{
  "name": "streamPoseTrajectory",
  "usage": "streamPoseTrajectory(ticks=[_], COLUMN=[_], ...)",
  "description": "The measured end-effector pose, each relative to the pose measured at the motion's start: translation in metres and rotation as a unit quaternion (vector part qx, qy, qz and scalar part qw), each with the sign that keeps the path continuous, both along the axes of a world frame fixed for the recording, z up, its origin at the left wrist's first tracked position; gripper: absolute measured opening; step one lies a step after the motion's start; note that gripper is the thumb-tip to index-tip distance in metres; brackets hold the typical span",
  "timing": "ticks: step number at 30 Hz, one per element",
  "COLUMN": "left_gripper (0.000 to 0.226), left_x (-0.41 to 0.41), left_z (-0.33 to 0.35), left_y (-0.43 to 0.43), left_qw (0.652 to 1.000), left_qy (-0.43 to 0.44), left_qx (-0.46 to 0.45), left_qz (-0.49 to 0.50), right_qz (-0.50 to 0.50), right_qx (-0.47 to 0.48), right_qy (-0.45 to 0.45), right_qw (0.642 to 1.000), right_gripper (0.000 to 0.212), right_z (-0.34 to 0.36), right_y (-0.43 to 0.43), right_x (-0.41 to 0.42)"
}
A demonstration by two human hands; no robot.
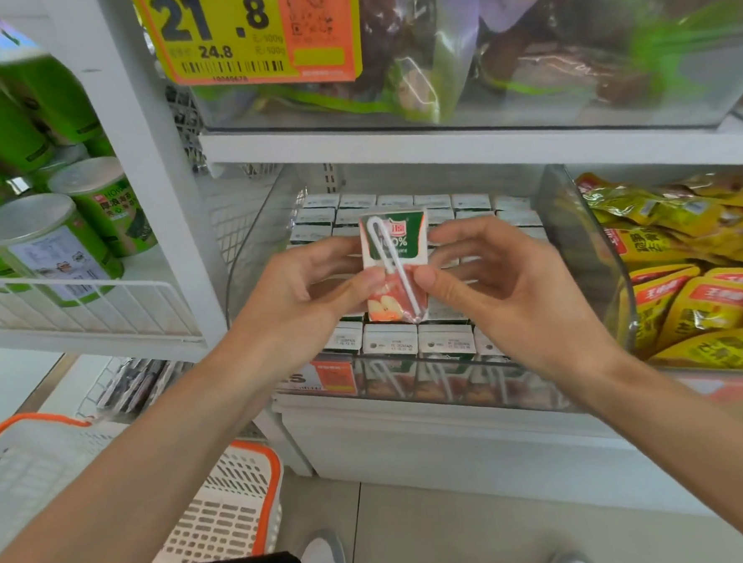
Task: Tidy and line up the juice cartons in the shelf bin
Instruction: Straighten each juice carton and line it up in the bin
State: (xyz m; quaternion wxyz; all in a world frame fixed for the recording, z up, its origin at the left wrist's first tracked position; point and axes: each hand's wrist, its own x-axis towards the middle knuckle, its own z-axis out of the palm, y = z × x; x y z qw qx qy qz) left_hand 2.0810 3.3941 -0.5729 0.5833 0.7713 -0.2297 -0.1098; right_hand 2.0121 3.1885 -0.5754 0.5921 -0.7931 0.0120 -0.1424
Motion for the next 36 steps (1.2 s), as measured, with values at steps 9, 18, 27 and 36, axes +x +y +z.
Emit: streamPoseTrajectory(ticks=[9, 18, 27, 36], left_gripper=[0.031, 0.036, 0.035, 0.037], left_x=[-0.005, -0.005, -0.012, -0.007], left_z=[-0.001, 0.000, 0.001, -0.002], left_y=[-0.006, -0.007, -0.013, -0.014], left_qw=[0.999, 0.999, 0.992, 0.989], left_qy=[0.030, 0.042, 0.077, 0.115], left_qx=[-0.014, -0.014, -0.007, -0.051], left_qz=[-0.032, -0.025, -0.096, -0.079], right_qz=[-0.020, -0.015, 0.031, 0.019], right_qx=[0.083, 0.132, 0.101, 0.170], right_qy=[0.012, 0.049, 0.105, 0.110], right_qw=[0.996, 0.990, 0.989, 0.979], right_gripper=[0.032, 0.014, 0.037, 0.039], right_z=[-0.010, -0.010, -0.006, -0.007], right_y=[-0.002, -0.008, -0.007, -0.010], right_x=[-0.012, -0.013, -0.018, -0.016])
